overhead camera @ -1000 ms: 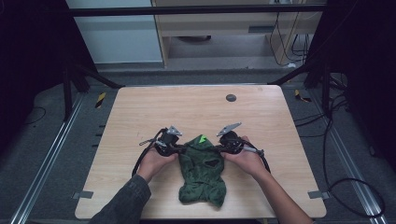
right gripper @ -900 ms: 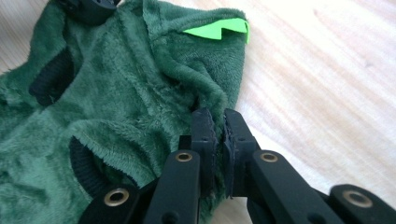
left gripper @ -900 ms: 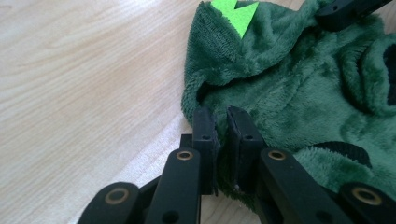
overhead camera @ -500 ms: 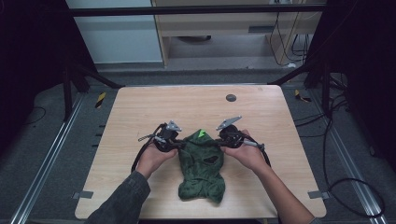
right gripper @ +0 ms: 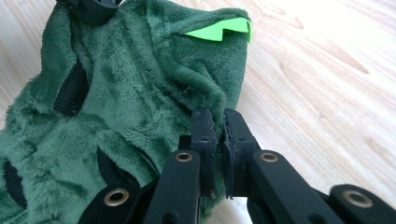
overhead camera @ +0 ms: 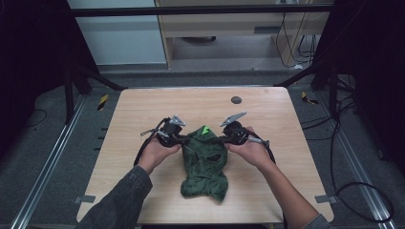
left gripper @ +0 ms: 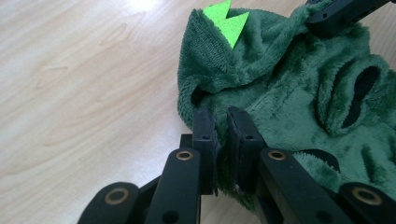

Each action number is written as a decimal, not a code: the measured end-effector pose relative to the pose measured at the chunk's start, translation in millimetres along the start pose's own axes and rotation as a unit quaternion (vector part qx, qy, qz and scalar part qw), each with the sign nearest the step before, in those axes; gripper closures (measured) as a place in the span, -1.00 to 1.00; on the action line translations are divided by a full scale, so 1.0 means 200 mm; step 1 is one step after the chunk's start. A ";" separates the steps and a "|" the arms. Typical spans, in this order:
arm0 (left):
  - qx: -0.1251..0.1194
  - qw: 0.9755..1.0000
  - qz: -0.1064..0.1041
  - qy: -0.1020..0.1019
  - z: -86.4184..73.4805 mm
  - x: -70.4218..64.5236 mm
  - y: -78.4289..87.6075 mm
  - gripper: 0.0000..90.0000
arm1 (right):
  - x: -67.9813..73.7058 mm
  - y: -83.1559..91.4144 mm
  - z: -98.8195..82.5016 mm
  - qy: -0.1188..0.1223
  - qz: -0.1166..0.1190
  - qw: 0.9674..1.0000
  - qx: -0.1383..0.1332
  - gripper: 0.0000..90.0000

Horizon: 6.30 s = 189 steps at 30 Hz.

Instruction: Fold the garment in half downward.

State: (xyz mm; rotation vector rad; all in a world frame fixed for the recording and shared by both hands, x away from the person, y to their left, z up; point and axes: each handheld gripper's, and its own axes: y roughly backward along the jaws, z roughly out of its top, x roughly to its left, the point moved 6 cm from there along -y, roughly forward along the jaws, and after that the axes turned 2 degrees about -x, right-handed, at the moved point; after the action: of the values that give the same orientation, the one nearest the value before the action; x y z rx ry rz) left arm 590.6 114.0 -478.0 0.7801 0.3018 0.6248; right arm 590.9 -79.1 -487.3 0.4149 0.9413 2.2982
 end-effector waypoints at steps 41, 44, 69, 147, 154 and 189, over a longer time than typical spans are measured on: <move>-0.019 0.999 0.041 -0.001 0.10 0.09 0.08 0.83 | -0.02 0.04 0.20 0.039 -0.032 0.999 -0.018 0.88; -0.021 0.999 0.044 -0.004 0.10 0.09 0.09 0.83 | -0.02 0.04 0.22 0.041 -0.034 0.998 -0.020 0.88; -0.034 0.998 0.041 -0.016 0.03 0.02 0.15 0.82 | 0.09 0.11 0.15 0.064 -0.032 0.997 -0.036 0.88; -0.060 0.997 0.011 -0.038 -0.23 -0.27 0.23 0.77 | 0.36 0.23 -0.14 0.100 -0.019 0.993 -0.054 0.76; -0.061 0.997 0.011 -0.044 -0.23 -0.29 0.23 0.76 | 0.37 0.24 -0.15 0.102 -0.019 0.993 -0.055 0.75; -0.072 0.997 0.005 -0.039 -0.32 -0.35 0.24 0.66 | 0.45 0.25 -0.23 0.105 -0.005 0.993 -0.054 0.72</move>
State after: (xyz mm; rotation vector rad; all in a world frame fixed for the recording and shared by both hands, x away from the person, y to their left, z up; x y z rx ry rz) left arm 486.0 133.3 -484.7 0.6657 0.1789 0.6175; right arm 478.5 -72.2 -478.5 0.1229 0.9097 2.4040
